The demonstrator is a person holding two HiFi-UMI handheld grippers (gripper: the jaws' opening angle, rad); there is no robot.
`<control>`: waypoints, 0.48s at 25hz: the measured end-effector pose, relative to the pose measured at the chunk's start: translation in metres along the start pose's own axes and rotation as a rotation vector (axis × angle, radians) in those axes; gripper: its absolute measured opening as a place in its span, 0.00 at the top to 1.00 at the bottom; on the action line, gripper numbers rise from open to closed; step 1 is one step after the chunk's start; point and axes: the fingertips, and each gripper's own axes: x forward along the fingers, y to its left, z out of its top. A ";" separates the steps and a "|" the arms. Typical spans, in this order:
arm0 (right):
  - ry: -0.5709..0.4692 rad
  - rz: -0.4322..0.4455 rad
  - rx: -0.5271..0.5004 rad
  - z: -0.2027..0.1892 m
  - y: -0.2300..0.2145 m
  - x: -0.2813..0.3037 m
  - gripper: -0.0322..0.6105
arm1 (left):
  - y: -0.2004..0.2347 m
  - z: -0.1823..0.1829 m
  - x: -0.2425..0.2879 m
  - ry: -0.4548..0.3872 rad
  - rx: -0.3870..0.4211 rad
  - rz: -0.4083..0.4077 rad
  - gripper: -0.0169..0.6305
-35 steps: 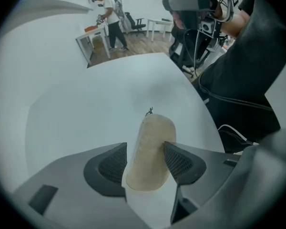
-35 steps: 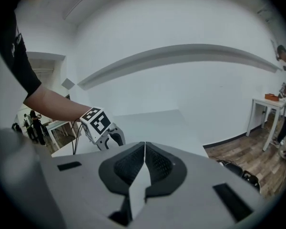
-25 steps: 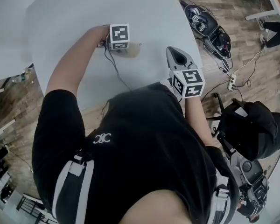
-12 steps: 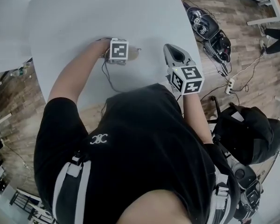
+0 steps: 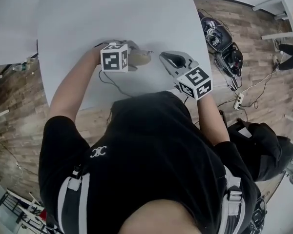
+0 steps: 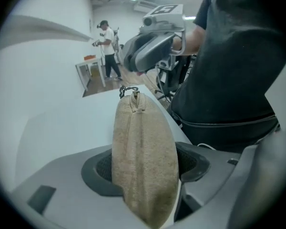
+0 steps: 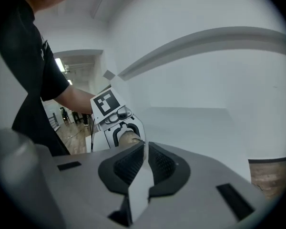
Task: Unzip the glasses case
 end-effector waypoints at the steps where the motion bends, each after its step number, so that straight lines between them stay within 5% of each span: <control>1: -0.019 0.034 -0.003 0.007 0.003 0.000 0.93 | -0.003 0.007 -0.008 -0.010 0.025 0.022 0.50; 10: -0.133 0.423 0.067 0.065 0.050 -0.002 0.91 | -0.035 0.030 -0.063 -0.089 0.088 0.171 0.50; 12: -0.158 0.518 0.106 0.075 0.060 -0.008 0.80 | -0.039 0.026 -0.067 -0.088 0.077 0.191 0.50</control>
